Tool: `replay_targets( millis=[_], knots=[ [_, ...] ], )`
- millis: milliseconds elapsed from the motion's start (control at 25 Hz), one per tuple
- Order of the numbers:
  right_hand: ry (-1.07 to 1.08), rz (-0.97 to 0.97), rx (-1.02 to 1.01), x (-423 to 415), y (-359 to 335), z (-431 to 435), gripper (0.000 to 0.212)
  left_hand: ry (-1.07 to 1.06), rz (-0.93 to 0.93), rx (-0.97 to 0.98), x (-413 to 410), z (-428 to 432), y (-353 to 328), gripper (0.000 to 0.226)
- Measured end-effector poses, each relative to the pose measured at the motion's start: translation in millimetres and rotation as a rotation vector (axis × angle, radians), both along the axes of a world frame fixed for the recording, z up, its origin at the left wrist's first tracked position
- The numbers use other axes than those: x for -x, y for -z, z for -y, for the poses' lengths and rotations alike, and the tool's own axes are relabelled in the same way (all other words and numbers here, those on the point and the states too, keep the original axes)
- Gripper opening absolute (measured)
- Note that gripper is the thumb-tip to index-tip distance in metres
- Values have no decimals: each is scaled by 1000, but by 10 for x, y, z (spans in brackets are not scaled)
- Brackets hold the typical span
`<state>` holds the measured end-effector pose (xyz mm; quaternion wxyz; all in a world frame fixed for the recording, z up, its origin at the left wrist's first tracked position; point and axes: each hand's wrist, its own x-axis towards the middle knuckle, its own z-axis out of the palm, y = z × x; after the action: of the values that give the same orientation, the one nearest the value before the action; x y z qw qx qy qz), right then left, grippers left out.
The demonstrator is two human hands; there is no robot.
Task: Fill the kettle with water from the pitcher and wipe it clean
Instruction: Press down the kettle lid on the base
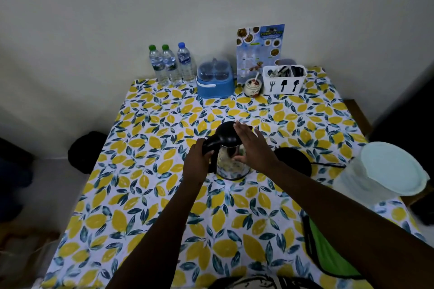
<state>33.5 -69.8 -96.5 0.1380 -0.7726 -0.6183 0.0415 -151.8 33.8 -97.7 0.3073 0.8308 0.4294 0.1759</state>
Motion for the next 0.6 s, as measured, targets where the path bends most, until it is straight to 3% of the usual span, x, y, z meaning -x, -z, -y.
replay_targets(
  millis=[240, 360, 600],
  knots=[
    [8, -170, -135, 27, -20, 124, 111, 24, 64, -65, 5, 149, -109, 42],
    [98, -202, -234, -75, -143, 301, 110, 102, 101, -127, -175, 128, -266, 51],
    [300, -195, -321, -462, -379, 863, 107, 284, 147, -103, -876, 334, -439, 44]
  ],
)
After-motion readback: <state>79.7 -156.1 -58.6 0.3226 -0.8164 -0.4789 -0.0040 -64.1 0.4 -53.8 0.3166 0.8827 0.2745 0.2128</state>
